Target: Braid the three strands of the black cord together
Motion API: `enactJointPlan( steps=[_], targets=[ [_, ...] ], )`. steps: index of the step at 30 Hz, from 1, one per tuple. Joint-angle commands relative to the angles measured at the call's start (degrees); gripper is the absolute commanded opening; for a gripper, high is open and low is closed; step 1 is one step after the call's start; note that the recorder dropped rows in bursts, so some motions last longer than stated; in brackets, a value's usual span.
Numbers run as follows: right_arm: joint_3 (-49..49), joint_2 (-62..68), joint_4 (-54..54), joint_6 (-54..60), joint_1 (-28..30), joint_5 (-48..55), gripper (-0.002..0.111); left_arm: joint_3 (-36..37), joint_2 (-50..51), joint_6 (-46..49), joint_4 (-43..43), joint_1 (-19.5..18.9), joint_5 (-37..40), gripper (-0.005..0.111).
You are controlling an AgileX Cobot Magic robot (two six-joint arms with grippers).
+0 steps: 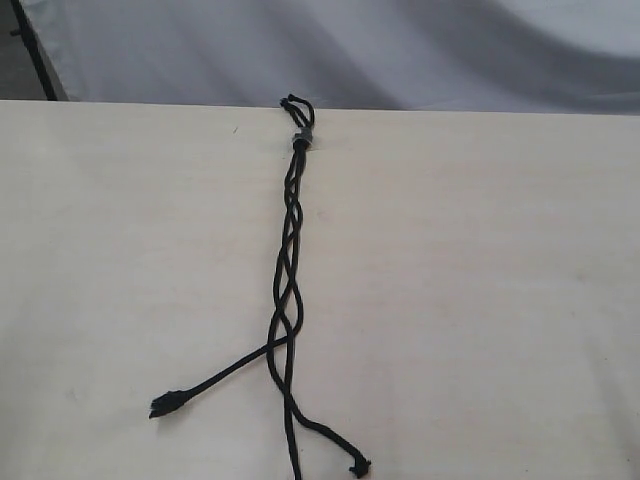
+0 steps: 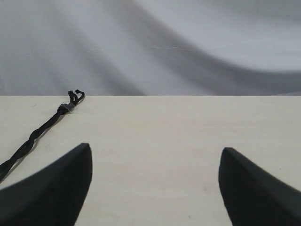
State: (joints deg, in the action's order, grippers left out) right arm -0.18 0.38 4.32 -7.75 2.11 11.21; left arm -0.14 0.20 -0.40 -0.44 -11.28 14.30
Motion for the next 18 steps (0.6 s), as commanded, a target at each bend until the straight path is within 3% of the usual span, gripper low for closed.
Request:
enactJointPlan(
  steps=[1, 18],
  targets=[
    [0.2, -0.4, 0.9, 0.2, 0.3, 0.3, 0.071, 0.1, -0.2, -0.1, -0.2, 0.0, 0.3, 0.001],
    [0.2, -0.4, 0.9, -0.6, 0.3, 0.3, 0.071, 0.1, -0.2, -0.1, -0.2, 0.0, 0.3, 0.001]
  ],
)
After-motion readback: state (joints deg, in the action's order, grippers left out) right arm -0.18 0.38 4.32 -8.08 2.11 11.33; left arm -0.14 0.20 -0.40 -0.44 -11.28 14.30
